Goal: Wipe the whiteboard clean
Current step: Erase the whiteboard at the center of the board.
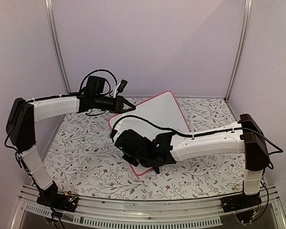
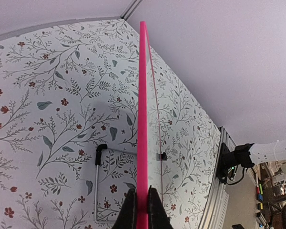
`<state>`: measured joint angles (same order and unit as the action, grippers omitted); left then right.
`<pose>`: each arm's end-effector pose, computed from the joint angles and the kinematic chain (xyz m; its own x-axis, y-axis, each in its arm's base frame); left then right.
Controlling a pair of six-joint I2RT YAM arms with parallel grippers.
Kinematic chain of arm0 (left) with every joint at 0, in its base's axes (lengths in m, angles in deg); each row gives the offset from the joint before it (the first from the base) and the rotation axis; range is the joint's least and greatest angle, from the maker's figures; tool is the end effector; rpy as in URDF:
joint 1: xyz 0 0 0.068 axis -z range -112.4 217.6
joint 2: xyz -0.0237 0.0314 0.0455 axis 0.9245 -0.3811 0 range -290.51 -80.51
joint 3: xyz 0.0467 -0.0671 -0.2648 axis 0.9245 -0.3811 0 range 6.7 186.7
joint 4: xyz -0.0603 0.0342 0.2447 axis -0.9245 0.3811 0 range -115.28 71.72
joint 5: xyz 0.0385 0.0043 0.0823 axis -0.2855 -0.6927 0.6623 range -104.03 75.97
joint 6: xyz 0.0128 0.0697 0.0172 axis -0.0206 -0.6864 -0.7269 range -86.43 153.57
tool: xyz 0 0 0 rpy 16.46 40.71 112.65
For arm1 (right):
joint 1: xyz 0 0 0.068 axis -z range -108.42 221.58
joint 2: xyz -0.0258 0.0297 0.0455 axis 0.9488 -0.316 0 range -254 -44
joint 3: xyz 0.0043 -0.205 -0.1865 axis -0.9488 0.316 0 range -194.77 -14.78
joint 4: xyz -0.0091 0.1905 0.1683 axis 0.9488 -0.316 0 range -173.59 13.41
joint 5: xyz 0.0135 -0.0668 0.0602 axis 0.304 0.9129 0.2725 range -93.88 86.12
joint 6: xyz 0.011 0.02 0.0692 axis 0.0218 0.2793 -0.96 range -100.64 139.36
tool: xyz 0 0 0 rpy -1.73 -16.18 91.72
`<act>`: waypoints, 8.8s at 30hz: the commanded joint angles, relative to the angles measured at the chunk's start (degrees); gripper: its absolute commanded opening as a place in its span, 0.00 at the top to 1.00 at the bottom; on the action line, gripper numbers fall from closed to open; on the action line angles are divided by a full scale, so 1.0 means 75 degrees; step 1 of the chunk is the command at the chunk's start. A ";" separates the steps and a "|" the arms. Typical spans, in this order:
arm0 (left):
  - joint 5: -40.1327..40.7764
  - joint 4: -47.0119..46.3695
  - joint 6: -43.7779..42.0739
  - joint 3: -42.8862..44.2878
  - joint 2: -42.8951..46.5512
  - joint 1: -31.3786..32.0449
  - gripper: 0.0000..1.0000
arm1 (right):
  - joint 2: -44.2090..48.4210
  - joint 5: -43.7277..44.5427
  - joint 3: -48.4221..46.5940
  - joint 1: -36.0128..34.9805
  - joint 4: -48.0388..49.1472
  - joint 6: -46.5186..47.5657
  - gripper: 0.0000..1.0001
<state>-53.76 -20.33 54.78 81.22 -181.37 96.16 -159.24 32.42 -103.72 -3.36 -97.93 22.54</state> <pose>0.3442 -0.2315 0.2629 -0.7319 0.0815 -0.6766 0.6249 0.4762 -0.6186 0.1534 0.4317 0.2142 -0.1542 -0.7454 -0.6485 -0.6843 0.5540 -0.4741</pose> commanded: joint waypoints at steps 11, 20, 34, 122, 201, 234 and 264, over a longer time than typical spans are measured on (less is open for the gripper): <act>0.0375 0.0065 -0.0175 -0.0031 0.0006 0.0158 1.00 | 0.0017 -0.0374 0.0781 -0.0224 -0.0425 -0.0389 1.00; 0.0375 0.0055 -0.0176 -0.0034 0.0026 0.0161 1.00 | 0.0169 -0.0328 0.1065 -0.0287 -0.0597 -0.0757 1.00; 0.0387 0.0063 -0.0173 -0.0044 0.0018 0.0170 1.00 | -0.0395 0.0338 0.0050 -0.0134 -0.0368 -0.0144 1.00; 0.0377 0.0055 -0.0164 -0.0045 0.0053 0.0184 1.00 | 0.0250 -0.1478 0.1652 -0.0040 -0.0945 -0.2752 1.00; 0.0419 0.0064 -0.0171 -0.0056 0.0006 0.0207 1.00 | 0.0030 -0.0765 0.1723 -0.0522 -0.1484 -0.2790 1.00; 0.0436 0.0088 -0.0192 -0.0030 -0.0005 0.0226 1.00 | 0.0868 -0.1634 0.0852 0.0862 -0.0510 -0.3020 1.00; 0.0422 0.0090 -0.0169 -0.0039 -0.0077 0.0225 1.00 | 0.0524 -0.1788 0.1316 0.0239 -0.0968 -0.3678 1.00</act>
<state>-53.10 -20.44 55.24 81.22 -181.35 96.42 -153.69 20.83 -95.68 -0.95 -103.20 -3.97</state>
